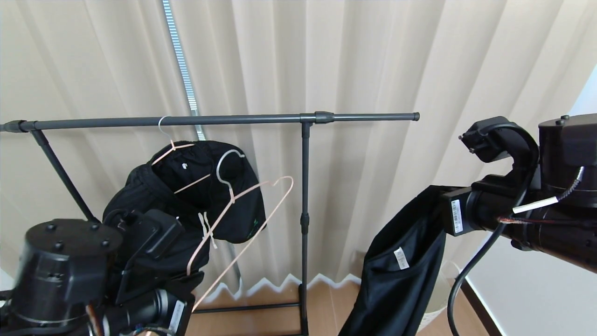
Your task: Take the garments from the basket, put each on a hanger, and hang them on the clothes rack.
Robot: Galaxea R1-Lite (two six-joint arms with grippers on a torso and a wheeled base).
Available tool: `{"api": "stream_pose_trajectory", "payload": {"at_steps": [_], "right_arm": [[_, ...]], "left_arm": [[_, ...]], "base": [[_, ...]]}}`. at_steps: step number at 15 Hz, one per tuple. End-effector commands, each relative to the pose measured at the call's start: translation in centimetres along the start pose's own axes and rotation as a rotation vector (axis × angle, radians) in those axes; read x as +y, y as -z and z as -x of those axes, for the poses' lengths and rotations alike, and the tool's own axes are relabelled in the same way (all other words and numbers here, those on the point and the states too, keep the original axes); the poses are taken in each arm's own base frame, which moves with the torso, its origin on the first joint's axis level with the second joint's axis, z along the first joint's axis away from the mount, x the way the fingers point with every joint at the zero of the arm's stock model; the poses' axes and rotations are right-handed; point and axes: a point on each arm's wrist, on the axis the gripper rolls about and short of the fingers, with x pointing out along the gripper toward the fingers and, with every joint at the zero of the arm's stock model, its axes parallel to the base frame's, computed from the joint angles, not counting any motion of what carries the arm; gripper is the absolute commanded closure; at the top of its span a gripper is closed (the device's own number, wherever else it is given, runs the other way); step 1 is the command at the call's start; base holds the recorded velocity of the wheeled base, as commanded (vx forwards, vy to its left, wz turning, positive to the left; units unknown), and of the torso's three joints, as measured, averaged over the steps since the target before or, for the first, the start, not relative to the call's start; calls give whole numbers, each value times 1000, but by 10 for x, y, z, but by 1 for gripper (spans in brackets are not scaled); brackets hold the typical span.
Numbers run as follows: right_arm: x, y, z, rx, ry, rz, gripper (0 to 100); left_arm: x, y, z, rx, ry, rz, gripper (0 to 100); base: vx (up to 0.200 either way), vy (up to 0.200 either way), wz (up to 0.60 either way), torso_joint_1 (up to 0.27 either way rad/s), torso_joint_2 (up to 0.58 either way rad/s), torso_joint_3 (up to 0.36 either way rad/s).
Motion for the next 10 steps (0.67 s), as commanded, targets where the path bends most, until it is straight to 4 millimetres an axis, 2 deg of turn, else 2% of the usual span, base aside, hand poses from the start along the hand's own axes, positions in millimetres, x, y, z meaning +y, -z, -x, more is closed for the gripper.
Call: {"api": "stream_pose_trajectory", "payload": {"at_steps": [1, 6, 10], "right_arm": [[4, -15, -9, -32, 2, 91, 100], [3, -15, -20, -6, 74, 191, 100], [9, -9, -41, 44, 104, 205, 100]], "left_arm": [[6, 21, 34, -94, 120, -63, 100], [7, 34, 48, -150, 287, -168, 100], [2, 34, 36, -112, 391, -195, 100]], "base": [[0, 0, 0, 0, 0, 0], [0, 0, 0, 0, 0, 0], [0, 0, 0, 0, 0, 0]]}}
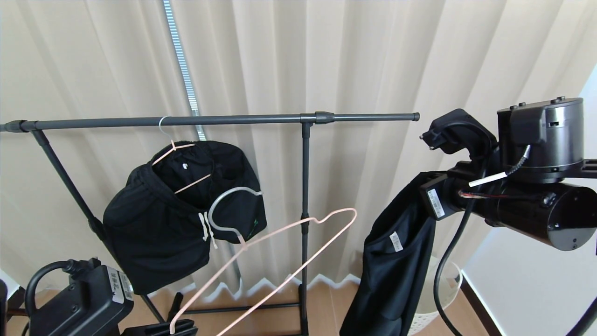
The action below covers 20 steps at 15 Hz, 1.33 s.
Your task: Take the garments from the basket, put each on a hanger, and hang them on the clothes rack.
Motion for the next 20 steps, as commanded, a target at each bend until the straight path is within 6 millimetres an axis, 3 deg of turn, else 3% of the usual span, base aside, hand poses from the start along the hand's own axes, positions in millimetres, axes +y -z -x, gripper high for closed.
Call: {"api": "stream_pose_trajectory", "payload": {"at_steps": [1, 6, 10, 17, 20], "right_arm": [[3, 5, -14, 40, 13, 10, 100], [7, 4, -20, 4, 14, -7, 100], [26, 8, -15, 7, -43, 26, 100], [41, 16, -28, -1, -61, 27, 100], [48, 15, -23, -12, -84, 33, 100]], "left_arm": [[1, -1, -10, 10, 35, -12, 100], [-1, 3, -20, -24, 123, -4, 100], [-1, 4, -24, -7, 131, 9, 100], [0, 5, -33, 10, 134, 46, 100], [1, 2, -35, 4, 131, 48, 100]], "base": [[0, 0, 0, 0, 0, 0], [0, 0, 0, 0, 0, 0], [0, 0, 0, 0, 0, 0], [0, 0, 0, 0, 0, 0], [0, 0, 0, 0, 0, 0]]}}
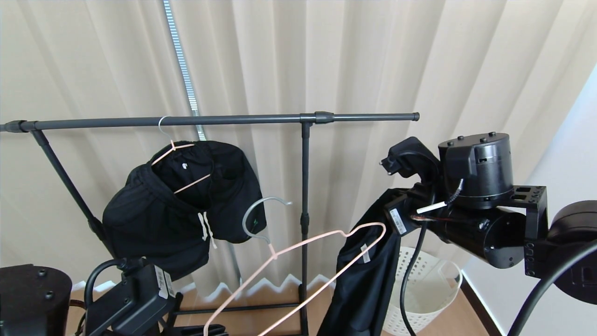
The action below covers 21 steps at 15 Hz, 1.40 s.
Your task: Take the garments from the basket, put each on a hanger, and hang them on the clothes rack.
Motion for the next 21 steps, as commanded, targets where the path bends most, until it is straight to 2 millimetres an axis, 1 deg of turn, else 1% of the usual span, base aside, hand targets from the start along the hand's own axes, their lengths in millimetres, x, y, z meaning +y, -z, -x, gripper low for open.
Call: {"api": "stream_pose_trajectory", "payload": {"at_steps": [1, 3, 5, 6, 8, 10, 11, 14, 17, 20, 21], "right_arm": [[4, 0, 1, 0, -12, 9, 100], [4, 0, 3, -4, -12, 7, 100], [8, 1, 6, -5, -27, 14, 100], [12, 1, 7, -6, -37, 4, 100], [13, 1, 7, -7, -38, 2, 100], [16, -1, 12, -21, -51, -2, 100], [16, -1, 12, -21, -51, -3, 100], [19, 1, 14, -20, -65, -2, 100], [27, -2, 30, -50, -111, -28, 100], [29, -6, 50, -96, -158, -52, 100], [30, -6, 52, -99, -168, -60, 100]], "left_arm": [[1, -1, -3, 8, 0, 3, 100], [3, -1, -11, 10, -1, 5, 100], [6, -10, -14, -40, -14, -5, 100], [8, -11, -19, -34, -16, -4, 100], [11, -10, -21, -21, -28, 0, 100], [14, -21, -24, -49, -29, -20, 100], [15, -22, -29, -42, -25, -26, 100], [15, -18, -33, -14, -19, -28, 100], [18, -16, -40, -21, -24, -27, 100], [19, -10, -47, -37, -25, -32, 100], [18, -9, -46, -47, -25, -36, 100]], "base": [[0, 0, 0, 0, 0, 0], [0, 0, 0, 0, 0, 0], [0, 0, 0, 0, 0, 0], [0, 0, 0, 0, 0, 0], [0, 0, 0, 0, 0, 0], [0, 0, 0, 0, 0, 0], [0, 0, 0, 0, 0, 0], [0, 0, 0, 0, 0, 0], [0, 0, 0, 0, 0, 0], [0, 0, 0, 0, 0, 0], [0, 0, 0, 0, 0, 0]]}}
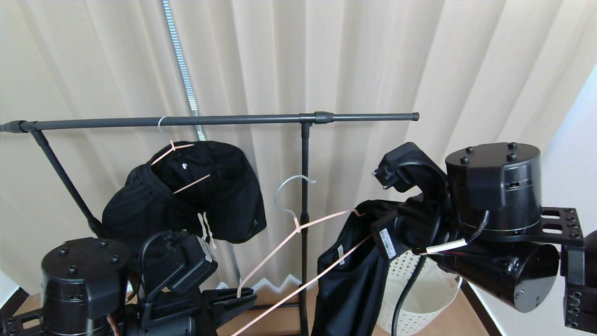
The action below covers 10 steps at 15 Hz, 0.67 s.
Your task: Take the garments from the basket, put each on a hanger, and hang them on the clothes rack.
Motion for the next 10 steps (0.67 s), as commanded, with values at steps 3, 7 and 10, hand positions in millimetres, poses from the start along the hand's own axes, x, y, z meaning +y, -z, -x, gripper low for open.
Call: {"api": "stream_pose_trajectory", "payload": {"at_steps": [3, 7, 10], "right_arm": [[6, -4, 13, -32, -48, -16, 100], [12, -6, 26, -56, -137, -34, 100], [26, -5, 30, -54, -201, -67, 100]], "left_arm": [[-1, 6, -2, 17, 5, 3, 100], [-1, 5, -2, 14, 4, 3, 100], [-1, 4, -1, -14, -2, -4, 100]], "base": [[0, 0, 0, 0, 0, 0], [0, 0, 0, 0, 0, 0], [0, 0, 0, 0, 0, 0]]}}
